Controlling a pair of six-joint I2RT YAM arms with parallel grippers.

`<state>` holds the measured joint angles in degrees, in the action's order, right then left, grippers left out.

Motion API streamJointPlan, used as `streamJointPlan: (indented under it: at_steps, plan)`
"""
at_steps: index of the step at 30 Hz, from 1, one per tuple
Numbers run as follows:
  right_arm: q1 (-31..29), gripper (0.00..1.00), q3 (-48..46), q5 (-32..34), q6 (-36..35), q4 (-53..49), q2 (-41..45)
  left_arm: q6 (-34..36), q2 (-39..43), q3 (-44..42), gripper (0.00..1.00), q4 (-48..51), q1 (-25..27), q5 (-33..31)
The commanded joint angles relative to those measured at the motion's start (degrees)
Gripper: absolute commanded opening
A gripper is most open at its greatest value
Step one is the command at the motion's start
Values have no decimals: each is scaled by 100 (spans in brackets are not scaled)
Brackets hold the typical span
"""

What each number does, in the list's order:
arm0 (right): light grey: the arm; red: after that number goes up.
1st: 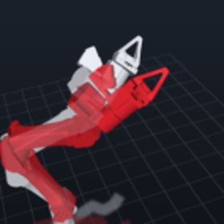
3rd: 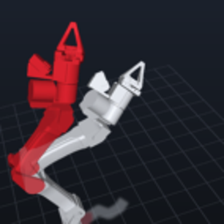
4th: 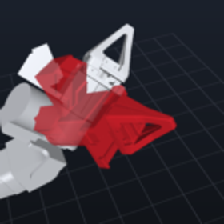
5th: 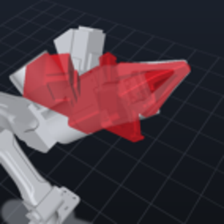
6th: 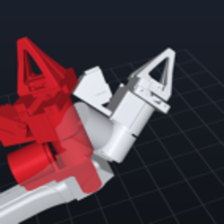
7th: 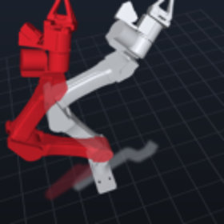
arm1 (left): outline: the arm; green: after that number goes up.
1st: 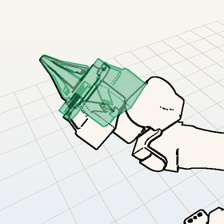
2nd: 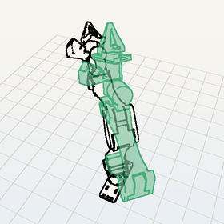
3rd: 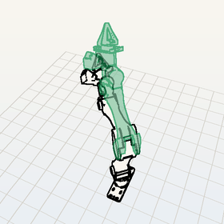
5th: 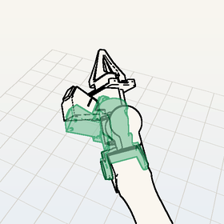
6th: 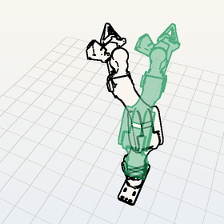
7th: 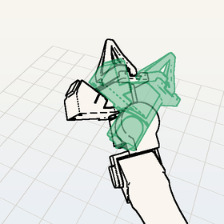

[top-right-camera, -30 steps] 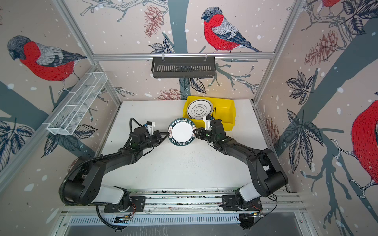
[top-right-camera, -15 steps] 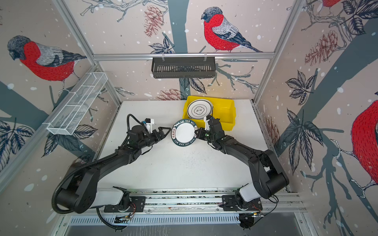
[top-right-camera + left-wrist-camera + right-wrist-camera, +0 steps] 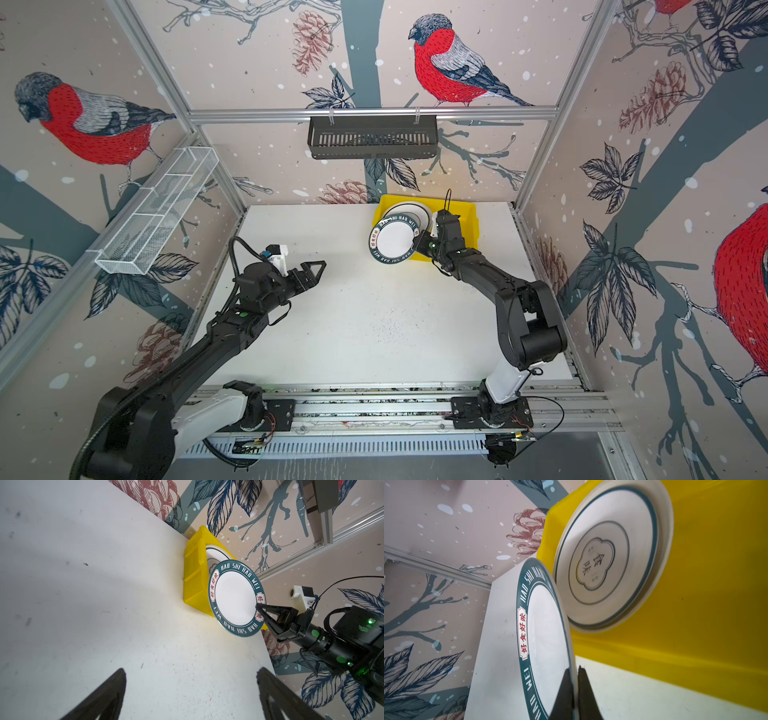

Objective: Place the plates into the plastic bin on the countertop
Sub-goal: 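Lower the teal-rimmed plate onto the stack and open the right gripper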

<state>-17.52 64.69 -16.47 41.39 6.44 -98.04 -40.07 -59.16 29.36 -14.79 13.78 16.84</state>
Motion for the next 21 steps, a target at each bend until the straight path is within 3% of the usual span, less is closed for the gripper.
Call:
streamJointPlan:
  at_steps: [1, 8, 17, 19, 21]
  plan:
    - [117, 0, 548, 126, -138, -82, -379, 299, 451, -185, 97, 352, -16, -762]
    - [288, 0, 1565, 347, -63, -236, -1300, 523, 1232, -390, 97, 790, -42, -1439]
    - [246, 2, 2154, 728, -241, -700, -1778, 641, 1176, -349, 97, 918, -68, -1570]
    - [216, 12, 2270, 895, -383, -928, -1802, 665, 1123, -335, 97, 890, -77, -1579]
    - [188, 47, 2379, 992, -581, -1112, -1799, 714, 1050, -331, 97, 811, -86, -1619]
